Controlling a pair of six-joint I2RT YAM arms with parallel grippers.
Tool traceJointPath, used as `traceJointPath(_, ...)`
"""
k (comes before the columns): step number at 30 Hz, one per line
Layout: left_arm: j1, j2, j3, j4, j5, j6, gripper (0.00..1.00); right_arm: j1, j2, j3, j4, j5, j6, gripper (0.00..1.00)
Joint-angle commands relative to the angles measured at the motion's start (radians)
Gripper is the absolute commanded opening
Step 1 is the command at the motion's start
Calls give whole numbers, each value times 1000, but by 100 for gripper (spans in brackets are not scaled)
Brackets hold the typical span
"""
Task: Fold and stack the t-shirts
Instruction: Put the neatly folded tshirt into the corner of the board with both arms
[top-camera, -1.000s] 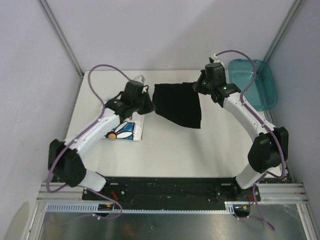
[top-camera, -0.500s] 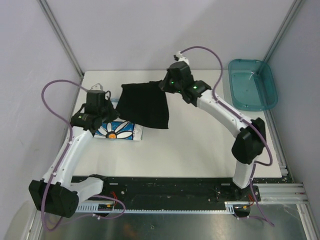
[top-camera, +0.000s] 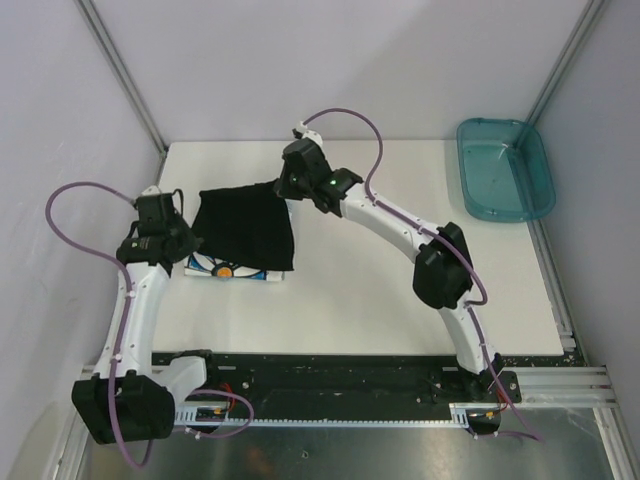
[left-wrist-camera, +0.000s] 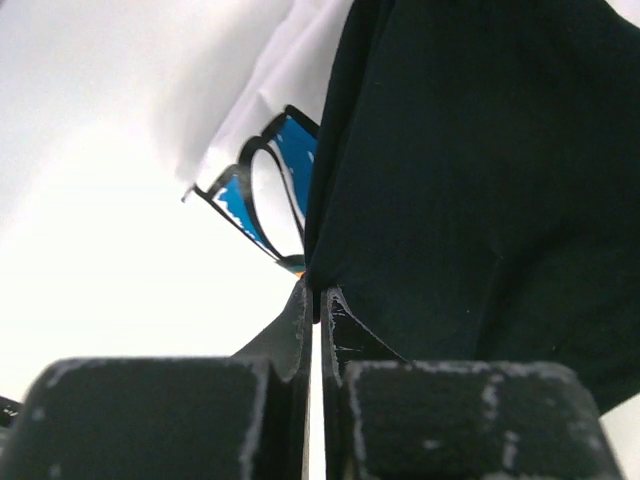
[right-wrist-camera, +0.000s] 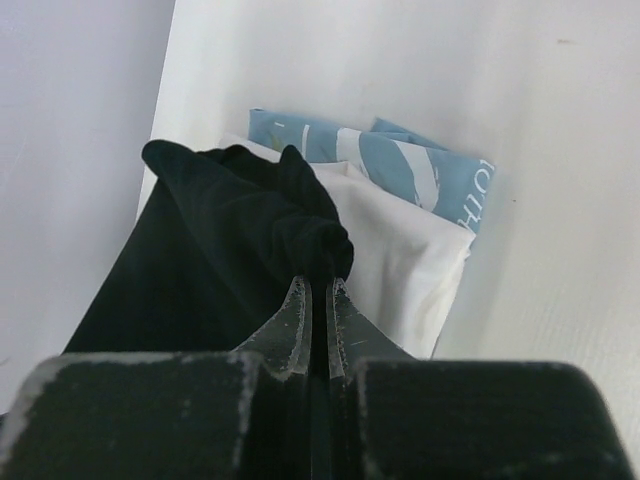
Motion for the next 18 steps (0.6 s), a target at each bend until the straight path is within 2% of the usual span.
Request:
traceJointPath(1,65,1,6,20,-17,52,0,4,16,92,25,18,23,0)
traceJointPath(9,139,42,-3,34,-4,74,0,4,67,130,31,-4,41,0)
traceJointPath(18,211,145,-90,136,23,65,0,-7,129,142,36,-18,49,0)
